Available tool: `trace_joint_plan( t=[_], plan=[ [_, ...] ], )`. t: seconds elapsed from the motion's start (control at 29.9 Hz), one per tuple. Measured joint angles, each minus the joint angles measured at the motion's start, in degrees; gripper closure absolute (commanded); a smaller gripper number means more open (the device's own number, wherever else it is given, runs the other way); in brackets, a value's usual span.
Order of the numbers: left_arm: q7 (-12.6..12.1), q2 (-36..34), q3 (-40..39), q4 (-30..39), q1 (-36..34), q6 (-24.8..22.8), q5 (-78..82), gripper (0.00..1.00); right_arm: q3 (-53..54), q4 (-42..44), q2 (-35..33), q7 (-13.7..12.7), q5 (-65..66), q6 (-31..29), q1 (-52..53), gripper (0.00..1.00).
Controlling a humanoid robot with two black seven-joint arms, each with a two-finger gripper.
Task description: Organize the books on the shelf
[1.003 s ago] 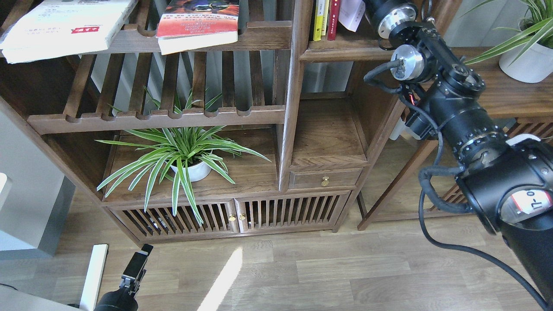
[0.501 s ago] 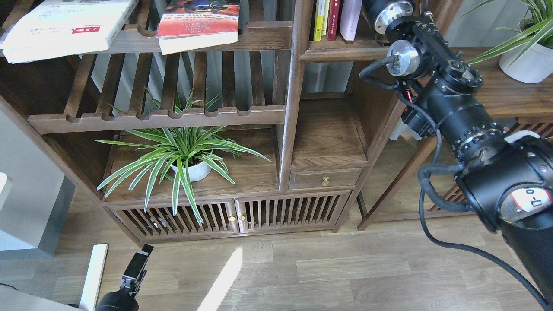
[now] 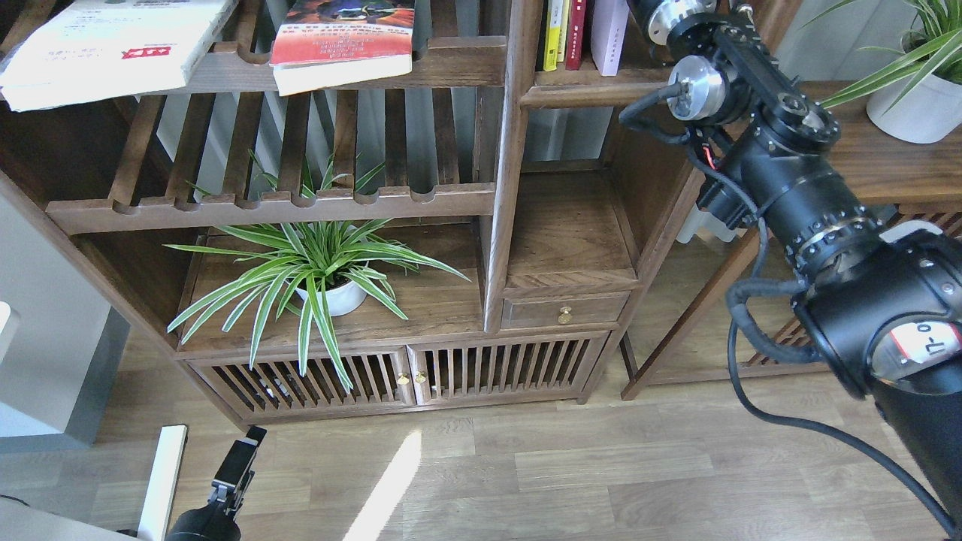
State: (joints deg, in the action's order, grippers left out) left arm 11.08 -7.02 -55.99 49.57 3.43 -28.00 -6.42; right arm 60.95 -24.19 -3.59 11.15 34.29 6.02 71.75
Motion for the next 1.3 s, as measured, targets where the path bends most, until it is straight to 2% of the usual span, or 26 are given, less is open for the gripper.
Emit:
trace_joint_plan(
  t=[0.33, 0.57, 0.87, 1.1, 1.3],
  plan=[
    [-0.1, 0.0, 0.4, -0.1, -0.1, 0.0, 0.0, 0.01, 0.0, -0.1, 0.0, -1.4, -0.1, 2.6, 4.3, 0.47],
    [0.0, 0.0, 0.4, -0.1, -0.1, 0.0, 0.0, 0.01, 0.3, -2.0, -0.9, -2.3, -0.1, 3.1, 5.1, 0.4],
    [0.0, 0.1, 0.4, -0.4, -0.1, 0.0, 0.0, 0.01, 0.4, -4.6, -1.2, -3.3, -0.1, 7.5, 6.6, 0.37],
    [0.0, 0.0, 0.3, -0.5, -0.1, 0.0, 0.0, 0.01, 0.9, -12.2, -5.4, -5.6, -0.7, 7.6, 3.0, 0.32],
    [0.0, 0.0, 0.2, -0.5, -0.4, 0.0, 0.0, 0.01, 1.1, -17.9, -8.4, -6.1, -4.5, 7.6, 0.7, 0.24]
  ],
)
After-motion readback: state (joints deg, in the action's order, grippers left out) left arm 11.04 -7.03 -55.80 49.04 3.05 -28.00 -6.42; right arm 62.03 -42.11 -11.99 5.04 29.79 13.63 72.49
